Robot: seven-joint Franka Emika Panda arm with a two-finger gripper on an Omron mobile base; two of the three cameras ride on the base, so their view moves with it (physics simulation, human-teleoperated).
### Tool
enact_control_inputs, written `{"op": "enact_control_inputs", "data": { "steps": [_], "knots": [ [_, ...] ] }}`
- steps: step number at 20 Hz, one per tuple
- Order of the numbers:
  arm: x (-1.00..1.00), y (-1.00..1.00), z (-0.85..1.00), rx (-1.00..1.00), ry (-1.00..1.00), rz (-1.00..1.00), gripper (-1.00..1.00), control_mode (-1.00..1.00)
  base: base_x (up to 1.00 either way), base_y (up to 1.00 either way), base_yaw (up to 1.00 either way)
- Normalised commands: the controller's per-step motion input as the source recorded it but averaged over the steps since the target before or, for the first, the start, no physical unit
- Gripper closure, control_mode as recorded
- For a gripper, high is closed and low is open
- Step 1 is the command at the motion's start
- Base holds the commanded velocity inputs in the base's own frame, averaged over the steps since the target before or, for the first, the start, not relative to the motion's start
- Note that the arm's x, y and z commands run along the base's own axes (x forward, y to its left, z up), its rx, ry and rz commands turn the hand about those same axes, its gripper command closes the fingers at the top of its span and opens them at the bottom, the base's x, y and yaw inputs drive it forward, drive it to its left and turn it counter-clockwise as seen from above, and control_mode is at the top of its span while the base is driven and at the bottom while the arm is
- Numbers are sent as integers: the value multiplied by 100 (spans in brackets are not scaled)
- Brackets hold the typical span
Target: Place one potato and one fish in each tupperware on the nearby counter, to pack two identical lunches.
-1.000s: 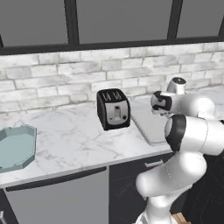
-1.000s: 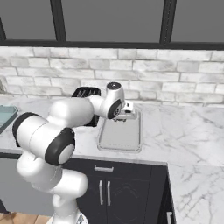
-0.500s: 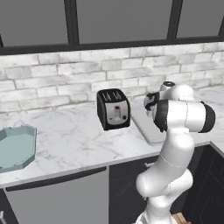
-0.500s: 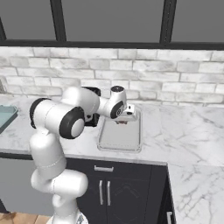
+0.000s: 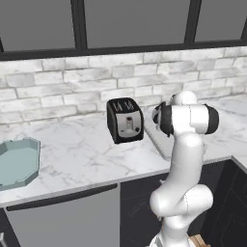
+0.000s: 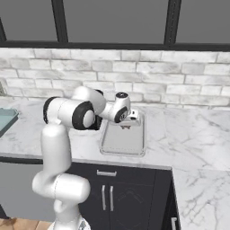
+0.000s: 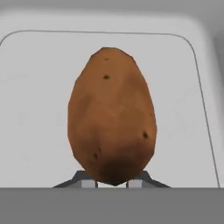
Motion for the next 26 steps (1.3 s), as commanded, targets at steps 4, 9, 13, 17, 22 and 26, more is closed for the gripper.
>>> {"op": "enact_control_inputs", "data": {
  "steps": [4,9,13,17,22,26],
  "knots": [
    [7,-1,1,0,0,0,-100,-100,0,0,0],
    [-25,-8,78,0,0,-2,-100,-100,0,0,0],
    [-74,-8,96,0,-1,-3,-100,-100,0,0,0],
    [-100,-1,78,0,-11,-1,-100,-100,0,0,0],
    [-100,0,22,0,-40,0,-100,-100,0,0,0],
    [-100,2,3,0,-57,0,-100,-100,0,0,0]
  ]
}}
